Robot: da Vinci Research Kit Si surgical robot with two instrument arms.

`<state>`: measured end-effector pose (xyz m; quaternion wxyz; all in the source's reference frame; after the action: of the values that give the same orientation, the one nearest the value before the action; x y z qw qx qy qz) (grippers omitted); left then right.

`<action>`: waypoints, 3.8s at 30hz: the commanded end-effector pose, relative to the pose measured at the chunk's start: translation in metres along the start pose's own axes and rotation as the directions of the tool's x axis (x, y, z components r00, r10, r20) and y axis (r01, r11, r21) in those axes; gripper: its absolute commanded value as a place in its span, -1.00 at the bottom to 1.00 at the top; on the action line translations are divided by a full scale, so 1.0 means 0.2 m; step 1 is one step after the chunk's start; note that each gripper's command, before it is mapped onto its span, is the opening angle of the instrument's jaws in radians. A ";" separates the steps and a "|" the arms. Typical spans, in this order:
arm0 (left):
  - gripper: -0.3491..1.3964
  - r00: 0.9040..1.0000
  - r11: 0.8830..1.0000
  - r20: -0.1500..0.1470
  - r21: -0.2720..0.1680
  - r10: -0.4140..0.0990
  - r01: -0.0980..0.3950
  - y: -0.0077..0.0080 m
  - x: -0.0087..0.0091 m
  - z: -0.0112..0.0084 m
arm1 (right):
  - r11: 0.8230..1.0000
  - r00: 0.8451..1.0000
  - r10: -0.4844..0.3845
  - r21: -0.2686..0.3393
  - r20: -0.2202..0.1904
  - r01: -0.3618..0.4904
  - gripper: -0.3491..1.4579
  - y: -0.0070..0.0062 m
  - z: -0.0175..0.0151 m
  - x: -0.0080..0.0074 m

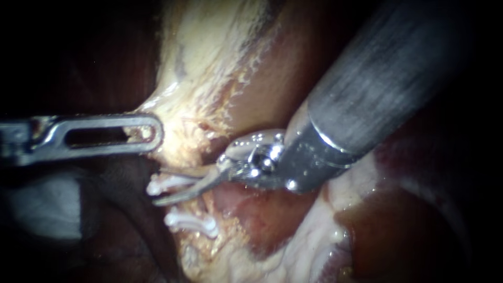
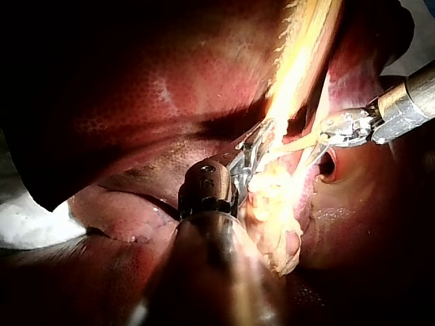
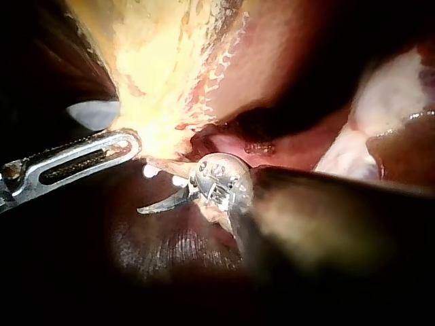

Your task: Go to the cutting position left tube

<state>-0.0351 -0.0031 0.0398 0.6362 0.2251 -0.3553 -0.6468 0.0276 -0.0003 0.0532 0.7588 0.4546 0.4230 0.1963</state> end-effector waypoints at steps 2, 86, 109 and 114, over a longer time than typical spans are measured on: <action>-1.00 1.000 1.000 0.002 -0.003 -0.001 0.001 0.000 -0.001 -0.001 | 1.000 1.000 -0.006 -0.001 0.000 0.006 0.95 -0.002 -0.003 0.000; -1.00 1.000 1.000 0.010 -0.015 -0.009 0.009 -0.005 0.000 -0.007 | 0.986 0.993 -0.109 0.132 0.045 0.102 0.97 0.012 0.031 -0.021; -1.00 1.000 1.000 0.010 -0.014 -0.008 0.008 -0.002 -0.001 -0.006 | 0.977 0.993 -0.109 0.187 0.045 0.099 0.93 0.006 0.032 -0.022; -1.00 1.000 1.000 0.010 -0.014 -0.008 0.008 -0.003 -0.001 -0.006 | 0.979 0.994 -0.097 0.184 0.042 0.087 0.93 0.008 0.037 -0.019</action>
<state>-0.0346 -0.0032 0.0386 0.6335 0.2188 -0.3529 -0.6529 0.0319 -0.0059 0.0582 0.7327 0.5064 0.4413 0.1098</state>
